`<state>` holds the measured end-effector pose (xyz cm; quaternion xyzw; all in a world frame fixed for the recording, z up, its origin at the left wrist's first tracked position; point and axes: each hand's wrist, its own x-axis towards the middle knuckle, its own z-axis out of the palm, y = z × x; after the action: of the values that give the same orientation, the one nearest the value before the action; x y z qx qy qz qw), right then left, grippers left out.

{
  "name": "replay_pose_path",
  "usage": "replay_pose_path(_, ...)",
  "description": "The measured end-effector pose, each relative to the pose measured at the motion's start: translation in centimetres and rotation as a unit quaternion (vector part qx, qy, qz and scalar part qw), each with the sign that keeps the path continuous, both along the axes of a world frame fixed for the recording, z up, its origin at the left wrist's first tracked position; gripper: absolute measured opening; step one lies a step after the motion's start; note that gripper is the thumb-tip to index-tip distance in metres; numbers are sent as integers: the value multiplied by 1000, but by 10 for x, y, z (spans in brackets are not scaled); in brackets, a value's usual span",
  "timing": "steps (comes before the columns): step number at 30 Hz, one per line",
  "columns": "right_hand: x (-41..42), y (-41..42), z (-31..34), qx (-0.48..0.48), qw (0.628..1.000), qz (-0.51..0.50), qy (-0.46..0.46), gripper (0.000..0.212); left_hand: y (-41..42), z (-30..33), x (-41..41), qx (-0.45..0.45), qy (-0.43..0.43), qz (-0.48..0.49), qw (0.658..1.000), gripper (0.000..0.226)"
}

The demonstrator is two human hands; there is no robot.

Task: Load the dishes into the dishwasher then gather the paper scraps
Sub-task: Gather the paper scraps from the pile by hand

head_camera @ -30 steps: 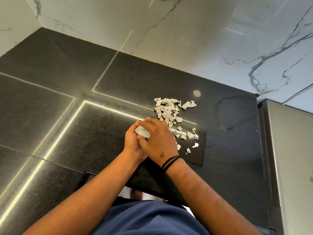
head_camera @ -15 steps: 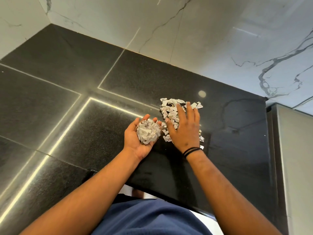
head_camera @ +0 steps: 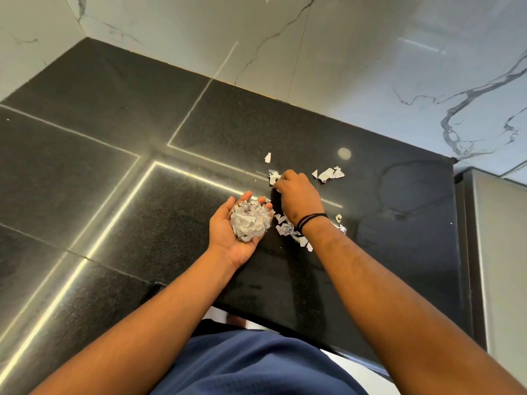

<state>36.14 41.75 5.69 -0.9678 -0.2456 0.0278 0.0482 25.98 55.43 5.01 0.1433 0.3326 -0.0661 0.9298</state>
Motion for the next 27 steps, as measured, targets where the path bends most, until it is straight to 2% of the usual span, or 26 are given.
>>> replay_pose_path(2, -2, -4, 3, 41, 999, -19, 3, 31, -1, 0, 2, -1, -2, -4, 1000, 38)
replay_pose_path(6, -17, -6, 27, 235, 965, -120, -12, 23, -6, 1, 7, 1, -9, -8, 1000, 36)
replay_pose_path(10, -48, 5, 60, 380, 920, -83, -45, 22, -12, 0, 12, -5, -17, -14, 1000, 36)
replay_pose_path(12, -61, 14, 64, 395, 916, -63, -27, 25, -16, 0, 15, -22, -21, -21, 999, 42)
replay_pose_path(17, -75, 26, 46, 347, 937, -38, 10, 24, -28, 9, 18, -49, -55, -23, 997, 43)
replay_pose_path(20, -80, 26, 42, 322, 946, -25, -12, 23, -30, 15, 17, -50, -85, -21, 995, 43)
replay_pose_path(23, -84, 22, 47, 313, 947, -4, -69, 29, -32, 24, 14, -59, -99, -28, 993, 52)
replay_pose_path(25, -82, 14, 56, 344, 931, 12, -124, 27, -36, 30, 13, -59, -107, -18, 992, 52)
replay_pose_path(27, -79, 2, 66, 418, 890, -5, -183, 22, -40, 39, 16, -39, -99, 3, 994, 44)
